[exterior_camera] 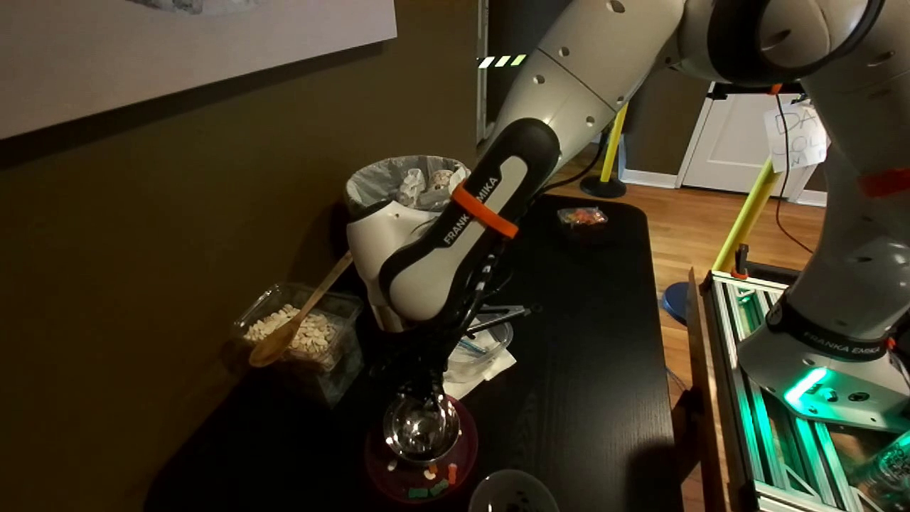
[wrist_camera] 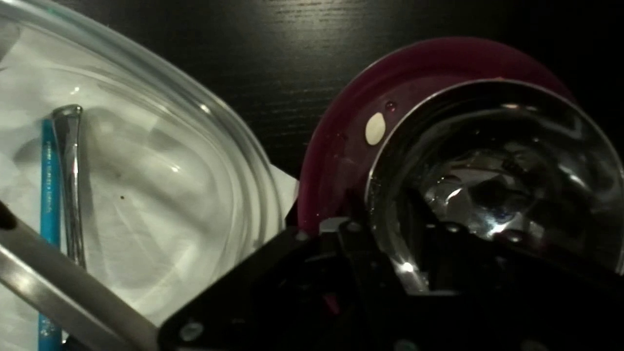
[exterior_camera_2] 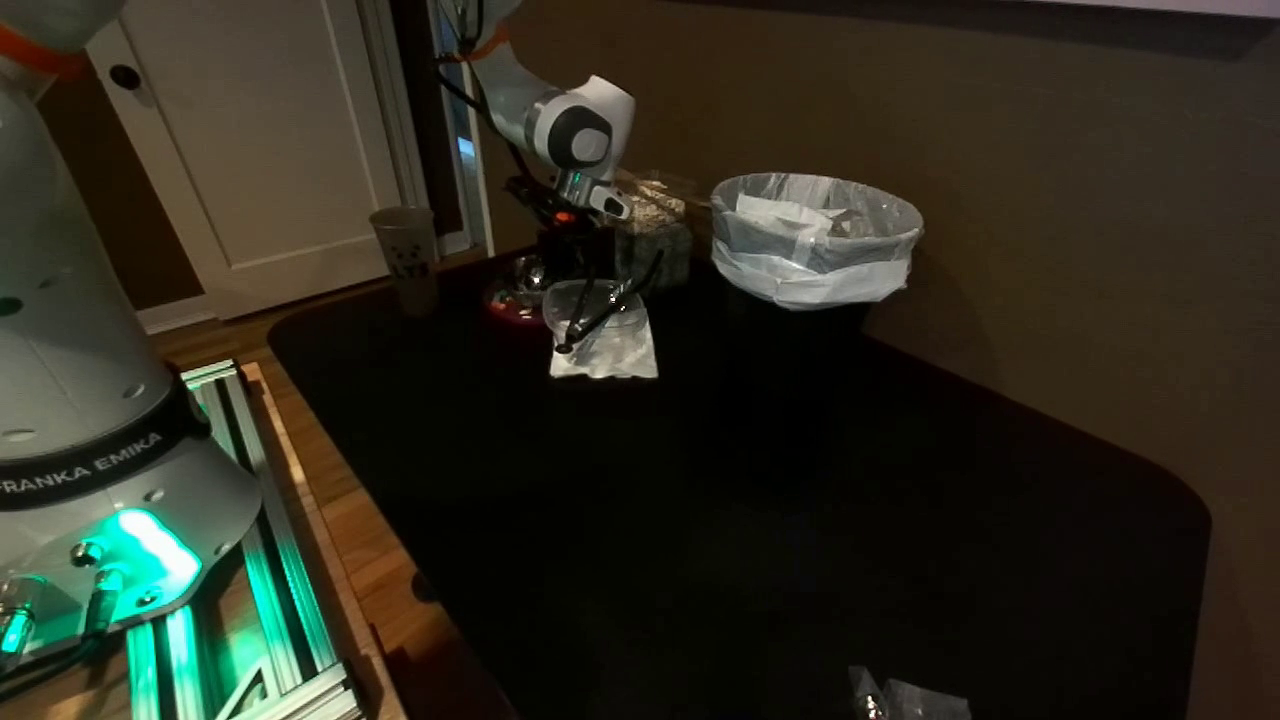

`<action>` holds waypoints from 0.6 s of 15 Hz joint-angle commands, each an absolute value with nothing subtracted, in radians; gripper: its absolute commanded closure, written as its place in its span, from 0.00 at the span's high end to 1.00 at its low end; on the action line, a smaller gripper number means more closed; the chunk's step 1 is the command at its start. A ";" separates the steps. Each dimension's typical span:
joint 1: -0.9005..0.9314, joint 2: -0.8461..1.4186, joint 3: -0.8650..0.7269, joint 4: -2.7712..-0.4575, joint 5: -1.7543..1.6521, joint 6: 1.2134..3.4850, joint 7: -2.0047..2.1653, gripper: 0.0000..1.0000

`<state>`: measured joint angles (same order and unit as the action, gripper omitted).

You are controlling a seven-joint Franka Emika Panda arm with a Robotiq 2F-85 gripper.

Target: Place the metal bowl on the purple plate

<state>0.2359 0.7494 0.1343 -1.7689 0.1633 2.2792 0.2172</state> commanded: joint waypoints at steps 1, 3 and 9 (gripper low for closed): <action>0.252 0.660 0.128 -1.863 0.127 2.274 0.209 0.58; 0.269 0.575 0.127 -1.953 0.092 2.288 0.207 0.73; 0.294 0.289 0.162 -2.261 0.017 2.367 0.188 1.00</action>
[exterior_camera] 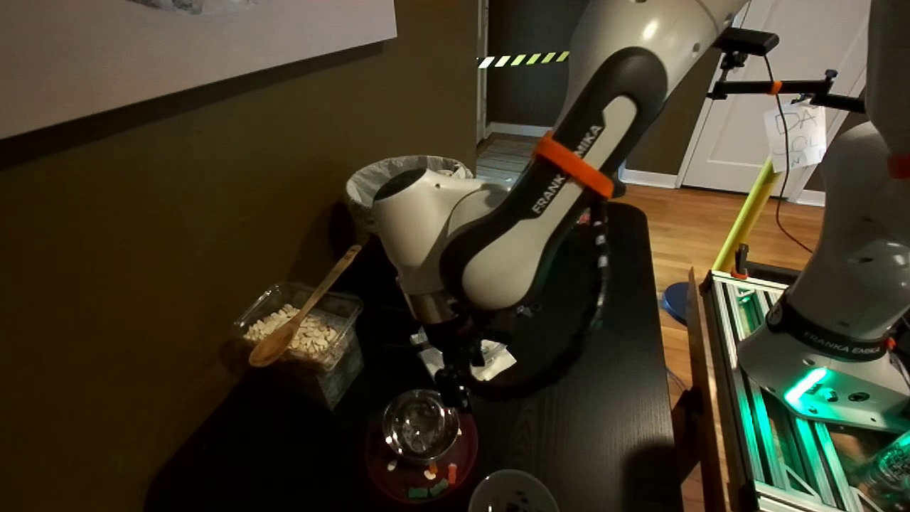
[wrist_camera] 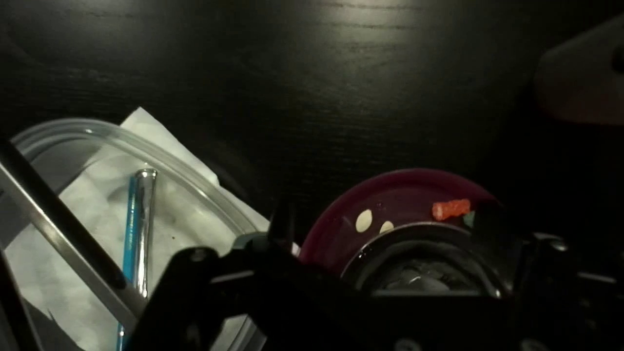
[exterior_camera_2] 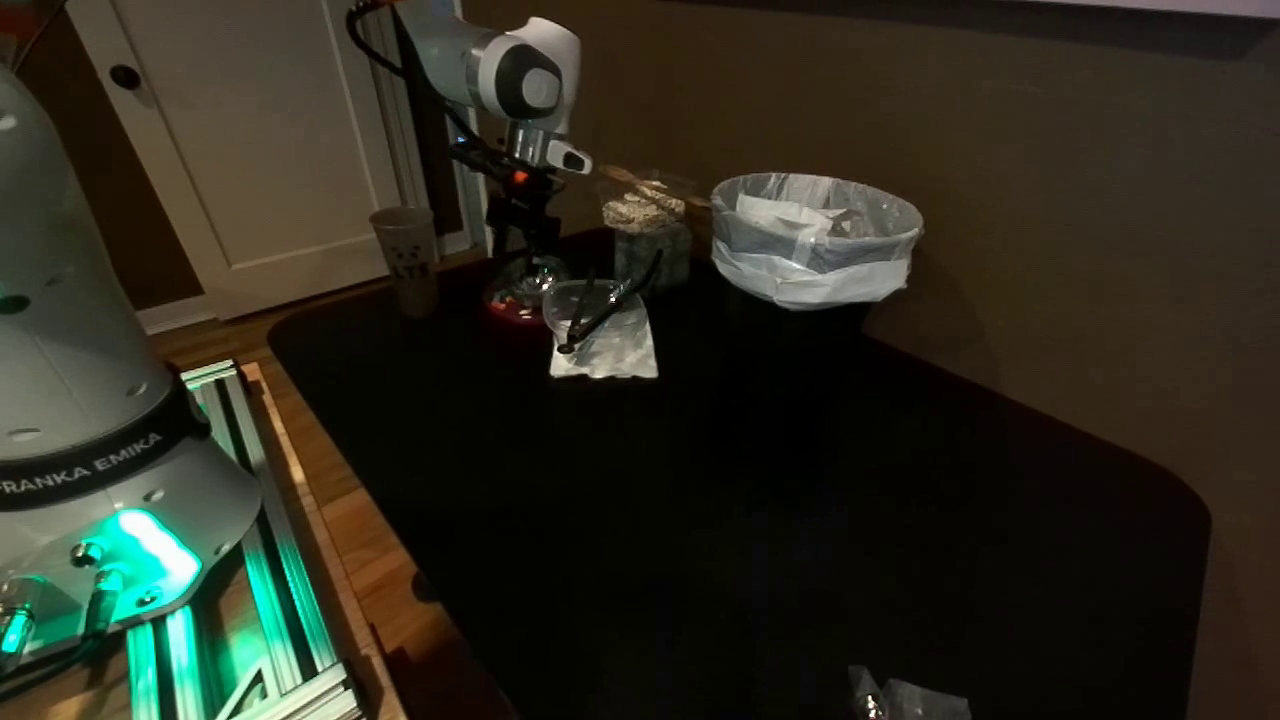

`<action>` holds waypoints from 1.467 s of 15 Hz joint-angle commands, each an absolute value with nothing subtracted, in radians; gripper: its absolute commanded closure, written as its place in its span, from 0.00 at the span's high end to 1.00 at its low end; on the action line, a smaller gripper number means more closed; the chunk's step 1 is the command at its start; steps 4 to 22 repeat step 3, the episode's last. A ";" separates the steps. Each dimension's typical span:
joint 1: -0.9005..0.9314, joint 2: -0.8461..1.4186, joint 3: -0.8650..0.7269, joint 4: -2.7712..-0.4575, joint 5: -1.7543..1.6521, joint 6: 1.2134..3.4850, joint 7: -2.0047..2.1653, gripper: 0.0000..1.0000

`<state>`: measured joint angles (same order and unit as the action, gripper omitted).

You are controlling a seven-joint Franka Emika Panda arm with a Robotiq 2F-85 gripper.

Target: Place the metal bowl on the purple plate

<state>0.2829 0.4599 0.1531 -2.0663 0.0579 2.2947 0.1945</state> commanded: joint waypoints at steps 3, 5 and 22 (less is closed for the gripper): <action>0.286 0.314 0.176 -2.225 0.011 2.360 0.196 1.00; 0.286 0.314 0.176 -2.225 0.011 2.360 0.196 1.00; 0.286 0.314 0.176 -2.225 0.011 2.360 0.196 1.00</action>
